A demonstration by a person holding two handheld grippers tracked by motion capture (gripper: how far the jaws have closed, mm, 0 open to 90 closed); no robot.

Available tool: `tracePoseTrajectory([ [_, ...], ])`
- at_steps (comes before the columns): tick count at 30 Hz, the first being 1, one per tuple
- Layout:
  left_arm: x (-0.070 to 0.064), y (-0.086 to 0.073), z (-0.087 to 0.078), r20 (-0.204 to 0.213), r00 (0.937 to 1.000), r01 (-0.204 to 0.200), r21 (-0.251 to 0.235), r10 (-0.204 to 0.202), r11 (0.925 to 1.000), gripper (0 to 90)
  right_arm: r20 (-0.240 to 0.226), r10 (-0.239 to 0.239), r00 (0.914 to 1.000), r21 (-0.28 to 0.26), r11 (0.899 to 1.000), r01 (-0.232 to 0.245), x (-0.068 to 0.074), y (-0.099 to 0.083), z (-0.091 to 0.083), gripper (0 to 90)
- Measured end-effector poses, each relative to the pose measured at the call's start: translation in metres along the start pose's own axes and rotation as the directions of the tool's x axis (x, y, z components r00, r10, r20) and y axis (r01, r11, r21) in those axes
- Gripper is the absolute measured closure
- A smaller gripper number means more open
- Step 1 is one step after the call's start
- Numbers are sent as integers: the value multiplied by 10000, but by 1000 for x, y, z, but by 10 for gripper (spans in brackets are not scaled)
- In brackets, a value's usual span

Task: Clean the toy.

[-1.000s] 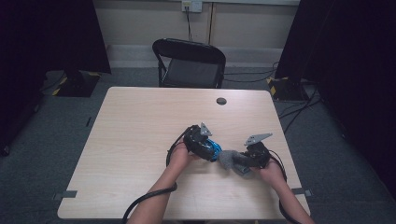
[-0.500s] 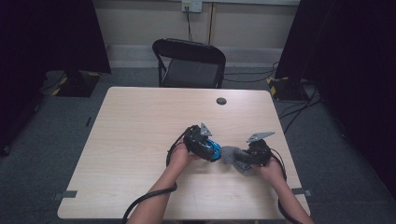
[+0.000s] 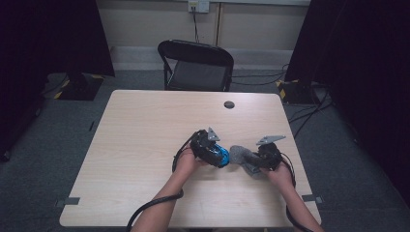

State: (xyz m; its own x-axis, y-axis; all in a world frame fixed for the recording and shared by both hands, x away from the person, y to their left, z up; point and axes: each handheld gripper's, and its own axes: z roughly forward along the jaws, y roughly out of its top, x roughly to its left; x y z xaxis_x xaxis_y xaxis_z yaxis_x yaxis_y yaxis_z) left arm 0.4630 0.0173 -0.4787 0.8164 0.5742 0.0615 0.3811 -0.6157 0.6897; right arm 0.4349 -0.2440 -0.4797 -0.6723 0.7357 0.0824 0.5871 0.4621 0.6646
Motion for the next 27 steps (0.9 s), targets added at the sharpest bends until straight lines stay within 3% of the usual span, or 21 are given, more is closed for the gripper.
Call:
tracePoseTrajectory([
  [7, 1, 0, -1, 92, 10000, -12, -36, 12, 10000, 56, -123, 84, 9999, -447, 9990, -90, -4, -2, -13, 714],
  [9, 1, -1, 0, 95, 10000, -10, -57, 10, 10000, 56, -657, -201, 9976, -776, 9969, 150, -2, -1, -19, 712],
  [10, 2, -1, 0, 102, 9999, -5, -57, 6, 10000, 56, -918, -654, 9936, -867, 9946, 574, 3, 0, -23, 711],
  [11, 2, -1, -1, 119, 9999, -5, -56, 6, 10000, 56, -918, -654, 9936, -867, 9946, 574, 3, 0, -23, 711],
  [12, 2, -1, -1, 150, 9999, 0, -38, 1, 10000, 57, -1233, -1215, 9849, -809, 9904, 1121, 11, 1, -26, 710],
  [13, 2, -1, -1, 150, 9999, 0, -38, 1, 10000, 57, -1233, -1215, 9849, -809, 9904, 1121, 11, 1, -26, 710],
  [15, 2, 0, -1, 150, 9999, 3, -21, -2, 10000, 56, -1761, -1758, 9685, -755, 9834, 1648, 19, 3, -27, 707],
  [16, 2, 0, -1, 139, 9999, -33, -10, 33, 10000, 56, -2118, -2432, 9466, -648, 9699, 2347, 31, 5, -27, 707],
  [17, 2, 0, -1, 139, 9999, -33, -10, 33, 10000, 56, -2118, -2432, 9466, -648, 9699, 2347, 31, 5, -27, 707],
  [18, 2, -1, -1, 132, 9999, -15, -55, 16, 10000, 56, -2286, -2575, 9388, -610, 9663, 2502, 34, 5, -25, 707],
  [19, 2, -1, 0, 118, 9999, 65, -119, -63, 9999, 56, -2493, -2926, 9232, -452, 9557, 2907, 43, 6, -21, 706],
  [20, 2, -1, 0, 118, 9999, 20, -96, -19, 10000, 57, -2610, -3050, 9159, -384, 9513, 3058, 46, 6, -19, 706],
  [21, 2, -1, 0, 118, 9999, 20, -96, -19, 10000, 57, -2610, -3050, 9159, -384, 9513, 3058, 46, 6, -19, 706],
  [22, 2, -1, 0, 116, 9999, 13, -91, -12, 10000, 56, -2750, -3274, 9040, -266, 9425, 3332, 52, 6, -14, 704],
  [23, 2, -1, 0, 113, 9999, 16, -99, -15, 9999, 56, -2750, -3274, 9040, -266, 9425, 3332, 52, 6, -14, 704],
  [25, 2, -1, 0, 103, 9999, 30, -106, -29, 9999, 57, -3100, -3368, 8891, -131, 9366, 3503, 55, 5, -10, 704],
  [27, 1, -1, 0, 87, 10000, 15, -107, -14, 9999, 56, -3276, -3446, 8797, 36, 9306, 3659, 59, 4, -7, 705],
])
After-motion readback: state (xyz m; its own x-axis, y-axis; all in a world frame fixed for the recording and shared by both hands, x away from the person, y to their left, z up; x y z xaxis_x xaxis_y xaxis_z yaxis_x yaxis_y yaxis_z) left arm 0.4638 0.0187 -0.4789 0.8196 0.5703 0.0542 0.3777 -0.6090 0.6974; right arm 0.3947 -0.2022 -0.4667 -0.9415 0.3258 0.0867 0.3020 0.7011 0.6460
